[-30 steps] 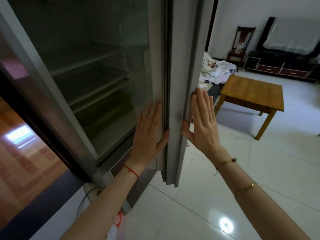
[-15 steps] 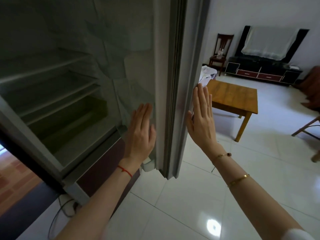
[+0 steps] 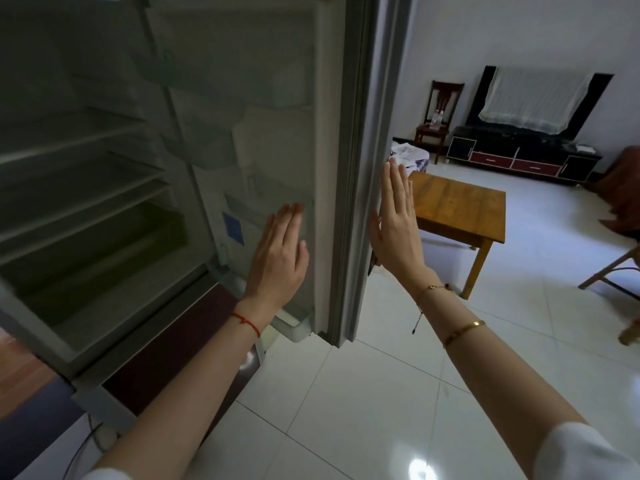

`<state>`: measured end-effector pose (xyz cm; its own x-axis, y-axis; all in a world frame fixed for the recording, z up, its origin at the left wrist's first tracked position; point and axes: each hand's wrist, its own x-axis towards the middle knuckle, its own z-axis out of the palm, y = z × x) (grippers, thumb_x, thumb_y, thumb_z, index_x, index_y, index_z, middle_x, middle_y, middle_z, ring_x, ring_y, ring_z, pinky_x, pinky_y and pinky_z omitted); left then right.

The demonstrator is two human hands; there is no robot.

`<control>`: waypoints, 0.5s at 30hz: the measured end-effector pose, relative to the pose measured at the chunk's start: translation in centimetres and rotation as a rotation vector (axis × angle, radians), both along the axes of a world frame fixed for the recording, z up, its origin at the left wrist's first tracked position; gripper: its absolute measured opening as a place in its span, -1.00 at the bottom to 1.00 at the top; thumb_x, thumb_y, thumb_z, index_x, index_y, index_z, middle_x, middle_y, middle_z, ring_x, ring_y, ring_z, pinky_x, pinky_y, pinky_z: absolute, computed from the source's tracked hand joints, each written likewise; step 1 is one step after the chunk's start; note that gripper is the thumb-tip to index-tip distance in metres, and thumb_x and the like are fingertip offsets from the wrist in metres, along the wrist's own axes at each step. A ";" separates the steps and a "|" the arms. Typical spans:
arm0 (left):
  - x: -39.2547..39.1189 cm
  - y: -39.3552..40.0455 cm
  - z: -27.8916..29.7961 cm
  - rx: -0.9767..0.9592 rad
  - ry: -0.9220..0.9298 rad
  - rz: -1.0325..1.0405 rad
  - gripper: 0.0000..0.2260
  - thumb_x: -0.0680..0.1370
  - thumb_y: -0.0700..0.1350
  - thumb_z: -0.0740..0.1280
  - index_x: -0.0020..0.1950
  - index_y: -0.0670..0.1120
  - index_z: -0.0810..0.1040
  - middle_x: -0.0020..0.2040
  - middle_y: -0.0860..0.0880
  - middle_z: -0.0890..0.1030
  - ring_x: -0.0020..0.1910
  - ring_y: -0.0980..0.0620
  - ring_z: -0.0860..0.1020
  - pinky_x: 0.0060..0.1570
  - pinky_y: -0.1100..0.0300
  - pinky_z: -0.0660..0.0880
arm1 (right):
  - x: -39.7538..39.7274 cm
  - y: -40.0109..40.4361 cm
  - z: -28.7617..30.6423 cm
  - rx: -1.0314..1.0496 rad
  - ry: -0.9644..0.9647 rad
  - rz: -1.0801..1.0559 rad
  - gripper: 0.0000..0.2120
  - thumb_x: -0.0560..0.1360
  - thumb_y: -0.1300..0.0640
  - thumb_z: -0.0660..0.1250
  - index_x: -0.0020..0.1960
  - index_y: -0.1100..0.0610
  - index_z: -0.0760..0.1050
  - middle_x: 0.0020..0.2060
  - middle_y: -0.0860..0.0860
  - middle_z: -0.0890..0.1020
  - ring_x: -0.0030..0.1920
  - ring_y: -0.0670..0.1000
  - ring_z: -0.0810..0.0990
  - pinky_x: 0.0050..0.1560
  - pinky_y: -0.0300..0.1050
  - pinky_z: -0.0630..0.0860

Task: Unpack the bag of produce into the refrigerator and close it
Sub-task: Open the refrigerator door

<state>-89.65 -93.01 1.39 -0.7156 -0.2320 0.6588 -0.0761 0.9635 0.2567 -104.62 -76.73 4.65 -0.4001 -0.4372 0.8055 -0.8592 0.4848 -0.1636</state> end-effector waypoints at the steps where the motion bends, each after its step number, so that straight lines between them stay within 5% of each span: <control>1: -0.7 0.3 0.1 0.001 -0.006 -0.006 -0.52 0.66 -0.14 0.12 0.57 -0.20 0.15 0.56 -0.15 0.24 0.56 -0.03 0.17 0.56 0.10 0.00 | -0.7 0.1 0.1 0.000 -0.010 -0.004 -0.40 0.59 0.31 0.11 0.56 0.30 -0.06 0.57 0.22 0.01 0.58 0.17 -0.07 0.57 0.12 -0.04; 8: -5.6 0.8 0.3 -0.035 -0.042 -0.068 -0.50 0.64 -0.15 0.09 0.58 -0.22 0.13 0.56 -0.17 0.23 0.57 -0.05 0.16 0.54 0.00 0.14 | -6.2 -0.2 0.5 -0.022 -0.112 -0.053 -0.42 0.62 0.26 0.04 0.57 0.28 -0.11 0.58 0.19 -0.04 0.58 0.12 -0.14 0.58 0.04 -0.14; 15: -11.6 0.8 0.4 -0.100 -0.008 -0.080 -0.52 0.64 -0.16 0.09 0.56 -0.23 0.18 0.54 -0.16 0.28 0.55 -0.06 0.19 0.56 0.05 0.06 | -12.4 -1.0 0.9 -0.010 -0.156 -0.090 -0.42 0.63 0.24 0.03 0.57 0.27 -0.12 0.58 0.18 -0.05 0.58 0.11 -0.16 0.58 0.03 -0.15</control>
<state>-101.24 -92.23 1.79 -0.7348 -0.1077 0.6697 0.0003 0.9873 0.1592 -117.04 -77.72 5.59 -0.5578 -0.3863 0.7346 -0.7762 0.5561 -0.2970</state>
